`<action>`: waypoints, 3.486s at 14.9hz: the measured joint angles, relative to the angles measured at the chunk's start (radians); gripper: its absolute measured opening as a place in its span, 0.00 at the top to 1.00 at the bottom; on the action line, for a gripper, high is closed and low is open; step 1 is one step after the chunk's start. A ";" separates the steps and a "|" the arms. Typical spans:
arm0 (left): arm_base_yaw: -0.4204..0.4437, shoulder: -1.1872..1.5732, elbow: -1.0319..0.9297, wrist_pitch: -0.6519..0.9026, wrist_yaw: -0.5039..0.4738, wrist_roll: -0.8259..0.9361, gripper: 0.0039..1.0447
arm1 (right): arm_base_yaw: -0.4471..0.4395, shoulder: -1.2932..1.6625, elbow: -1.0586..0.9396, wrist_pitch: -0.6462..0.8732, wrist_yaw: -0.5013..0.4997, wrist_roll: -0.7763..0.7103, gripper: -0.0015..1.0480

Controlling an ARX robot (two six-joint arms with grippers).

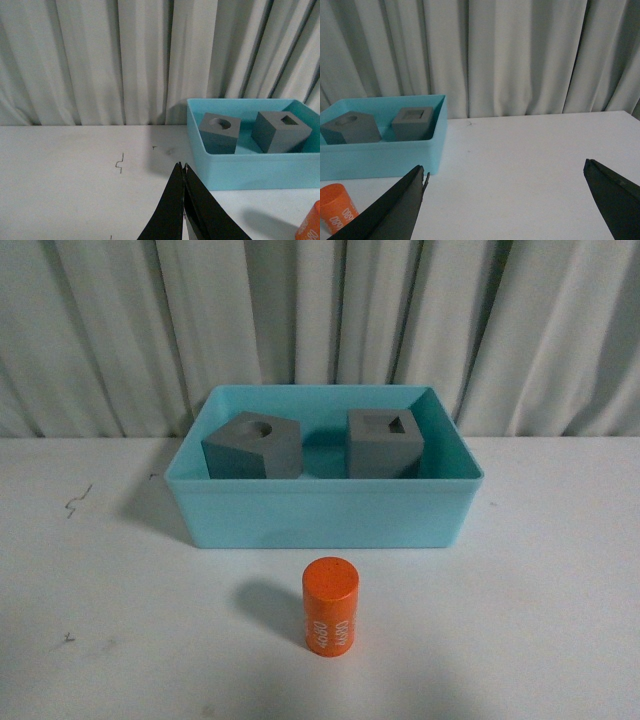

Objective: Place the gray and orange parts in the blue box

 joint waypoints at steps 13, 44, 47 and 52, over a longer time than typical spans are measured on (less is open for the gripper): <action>0.001 -0.358 0.000 -0.352 0.000 0.000 0.99 | 0.000 0.000 0.000 0.000 0.000 0.000 0.06; 0.001 -0.562 0.000 -0.564 0.000 0.001 0.06 | 0.035 1.422 0.478 0.068 -0.563 -0.893 0.06; 0.001 -0.562 0.000 -0.563 0.000 0.001 0.06 | 0.165 1.609 0.592 0.270 -0.541 -0.739 0.06; 0.001 -0.562 0.000 -0.563 0.000 0.001 0.06 | 0.304 1.795 0.696 0.398 -0.525 -0.454 0.06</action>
